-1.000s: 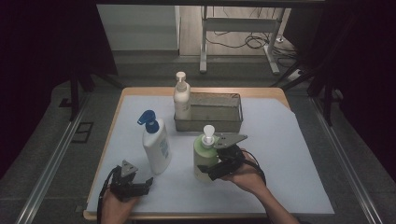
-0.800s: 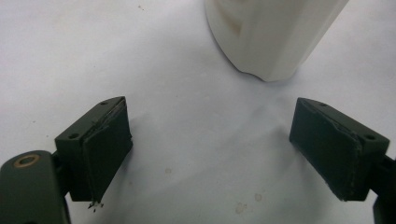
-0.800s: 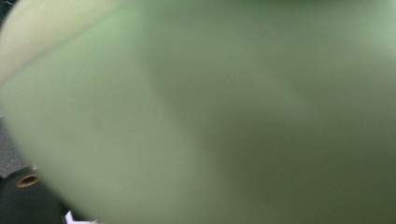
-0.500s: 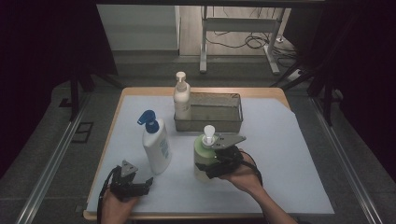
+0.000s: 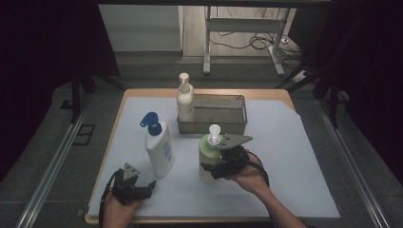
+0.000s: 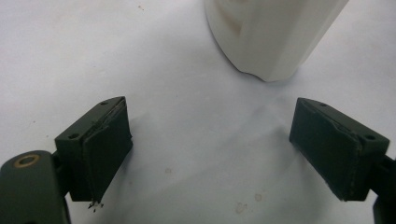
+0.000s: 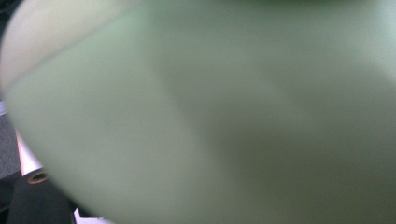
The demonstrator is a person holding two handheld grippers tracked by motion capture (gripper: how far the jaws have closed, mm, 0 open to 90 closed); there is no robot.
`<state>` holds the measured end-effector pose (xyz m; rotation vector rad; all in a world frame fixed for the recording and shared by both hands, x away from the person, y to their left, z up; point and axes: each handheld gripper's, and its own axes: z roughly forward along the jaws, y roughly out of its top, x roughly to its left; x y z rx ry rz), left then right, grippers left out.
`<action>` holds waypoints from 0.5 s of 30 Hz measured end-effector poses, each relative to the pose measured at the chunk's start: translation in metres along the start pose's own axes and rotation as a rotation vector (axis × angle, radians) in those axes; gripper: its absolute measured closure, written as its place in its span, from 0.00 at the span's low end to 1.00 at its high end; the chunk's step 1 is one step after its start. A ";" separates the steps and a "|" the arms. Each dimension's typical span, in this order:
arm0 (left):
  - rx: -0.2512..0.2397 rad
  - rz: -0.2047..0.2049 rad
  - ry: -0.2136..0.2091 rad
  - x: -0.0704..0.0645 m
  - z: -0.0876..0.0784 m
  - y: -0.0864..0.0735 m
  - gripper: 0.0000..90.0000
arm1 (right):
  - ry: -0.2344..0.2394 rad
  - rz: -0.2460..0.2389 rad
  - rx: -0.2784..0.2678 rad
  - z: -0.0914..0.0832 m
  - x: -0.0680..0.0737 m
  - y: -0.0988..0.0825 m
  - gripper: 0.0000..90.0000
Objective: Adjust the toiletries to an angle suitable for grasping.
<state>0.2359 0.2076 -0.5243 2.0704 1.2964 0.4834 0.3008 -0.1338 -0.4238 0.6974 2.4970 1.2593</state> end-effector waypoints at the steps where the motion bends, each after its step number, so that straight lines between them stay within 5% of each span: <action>1: -0.001 -0.001 0.000 0.000 0.000 0.000 0.14 | 0.000 0.006 -0.001 -0.001 -0.001 0.002 0.14; 15: -0.001 -0.001 0.000 0.000 0.000 0.000 0.14 | -0.061 0.031 -0.004 -0.011 -0.027 0.024 0.14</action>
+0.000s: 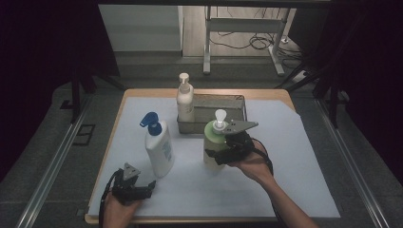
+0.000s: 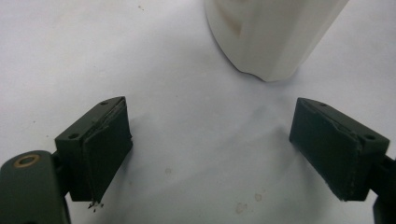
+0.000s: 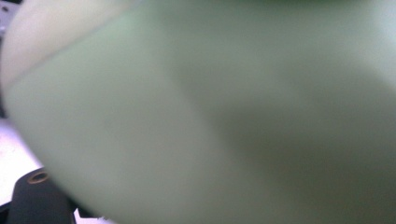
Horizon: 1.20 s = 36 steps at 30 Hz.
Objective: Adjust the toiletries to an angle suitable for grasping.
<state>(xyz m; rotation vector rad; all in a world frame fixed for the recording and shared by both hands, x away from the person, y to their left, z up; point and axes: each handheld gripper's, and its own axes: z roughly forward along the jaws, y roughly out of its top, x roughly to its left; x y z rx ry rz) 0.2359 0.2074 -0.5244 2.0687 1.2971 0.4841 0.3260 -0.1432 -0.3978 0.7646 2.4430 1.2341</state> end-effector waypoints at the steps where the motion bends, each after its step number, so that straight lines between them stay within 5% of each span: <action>1: 0.000 0.000 0.000 0.000 0.000 0.000 0.14 | -0.002 0.000 -0.002 0.000 -0.001 0.001 0.14; 36: 0.001 -0.001 -0.001 0.000 0.000 0.000 0.14 | -0.081 0.014 -0.044 0.002 -0.035 0.057 0.14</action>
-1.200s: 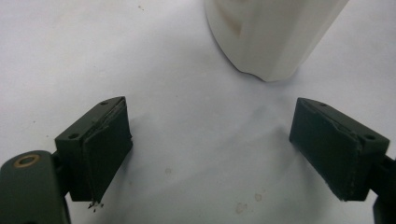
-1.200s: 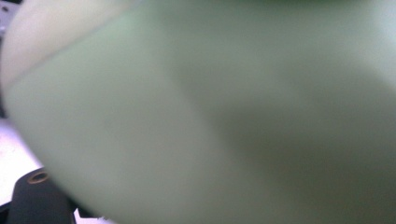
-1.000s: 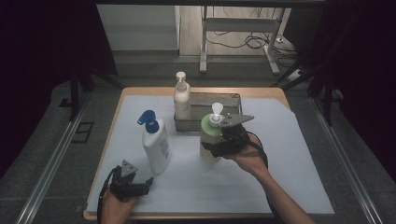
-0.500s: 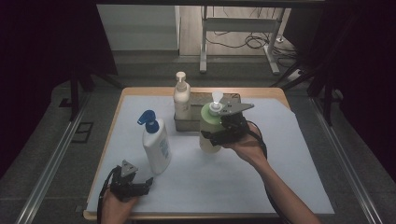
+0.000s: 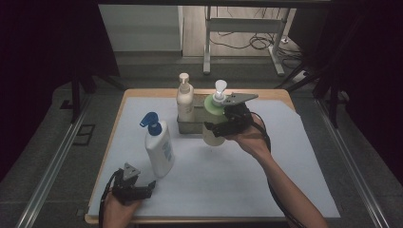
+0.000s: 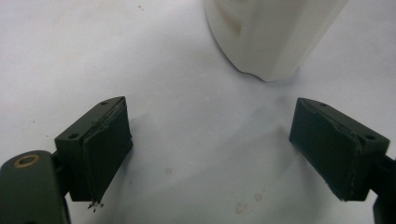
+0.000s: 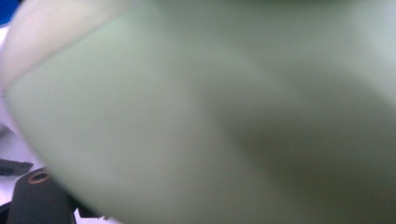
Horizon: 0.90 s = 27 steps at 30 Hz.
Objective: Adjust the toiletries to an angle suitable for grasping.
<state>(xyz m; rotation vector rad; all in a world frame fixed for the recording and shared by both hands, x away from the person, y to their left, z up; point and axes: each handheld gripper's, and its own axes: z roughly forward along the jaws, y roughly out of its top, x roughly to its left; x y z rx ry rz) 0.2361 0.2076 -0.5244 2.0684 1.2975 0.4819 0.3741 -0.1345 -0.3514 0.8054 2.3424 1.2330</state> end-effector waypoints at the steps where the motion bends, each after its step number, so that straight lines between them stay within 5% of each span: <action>1: 0.000 0.000 0.000 0.000 0.000 0.000 0.14 | -0.003 -0.005 -0.002 0.001 -0.002 0.001 0.14; 27: 0.003 0.000 -0.001 0.000 0.000 0.000 0.14 | -0.082 0.040 -0.001 0.025 -0.031 0.016 0.14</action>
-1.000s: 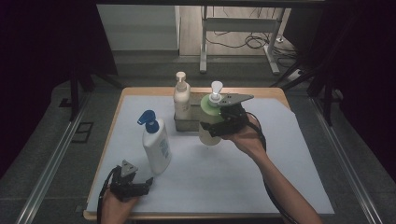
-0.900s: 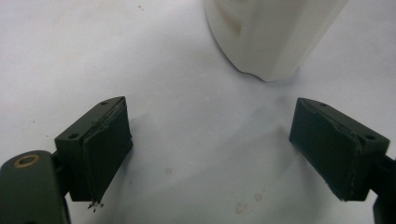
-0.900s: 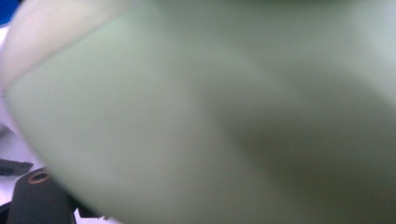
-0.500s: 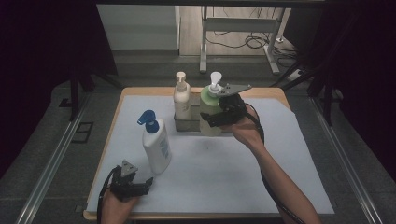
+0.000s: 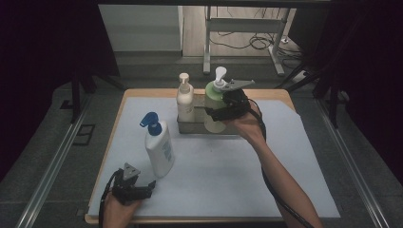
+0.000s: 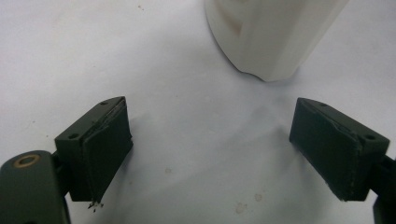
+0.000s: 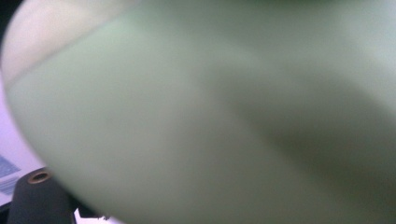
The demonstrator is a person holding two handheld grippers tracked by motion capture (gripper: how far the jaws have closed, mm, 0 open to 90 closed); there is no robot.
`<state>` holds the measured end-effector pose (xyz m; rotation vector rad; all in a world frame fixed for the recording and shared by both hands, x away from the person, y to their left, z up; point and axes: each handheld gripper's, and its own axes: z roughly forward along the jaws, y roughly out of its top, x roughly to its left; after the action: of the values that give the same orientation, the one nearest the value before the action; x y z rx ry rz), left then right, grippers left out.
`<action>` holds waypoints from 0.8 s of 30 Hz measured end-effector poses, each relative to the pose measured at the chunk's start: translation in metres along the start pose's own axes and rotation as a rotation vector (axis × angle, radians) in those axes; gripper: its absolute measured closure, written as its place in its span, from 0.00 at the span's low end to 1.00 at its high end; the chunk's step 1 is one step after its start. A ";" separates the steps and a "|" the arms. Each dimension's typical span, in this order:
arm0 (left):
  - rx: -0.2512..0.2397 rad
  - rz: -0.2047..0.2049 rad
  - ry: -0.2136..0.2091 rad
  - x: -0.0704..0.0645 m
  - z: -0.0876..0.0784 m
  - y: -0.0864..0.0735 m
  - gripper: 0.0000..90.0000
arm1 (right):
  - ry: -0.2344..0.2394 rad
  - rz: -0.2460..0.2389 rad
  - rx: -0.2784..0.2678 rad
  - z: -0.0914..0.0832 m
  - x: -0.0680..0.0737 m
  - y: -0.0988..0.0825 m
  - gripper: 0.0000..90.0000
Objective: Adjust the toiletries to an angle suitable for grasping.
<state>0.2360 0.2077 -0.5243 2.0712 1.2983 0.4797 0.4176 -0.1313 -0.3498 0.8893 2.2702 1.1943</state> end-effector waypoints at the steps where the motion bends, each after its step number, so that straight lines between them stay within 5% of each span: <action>1: 0.000 0.000 0.000 0.000 0.000 0.000 0.14 | -0.003 0.001 -0.001 0.001 -0.001 0.001 0.14; 24: 0.000 -0.001 0.000 0.000 0.000 0.000 0.14 | -0.068 0.027 0.005 0.026 -0.018 0.015 0.14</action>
<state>0.2360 0.2076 -0.5243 2.0703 1.2996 0.4787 0.4517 -0.1234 -0.3500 0.9506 2.2154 1.1520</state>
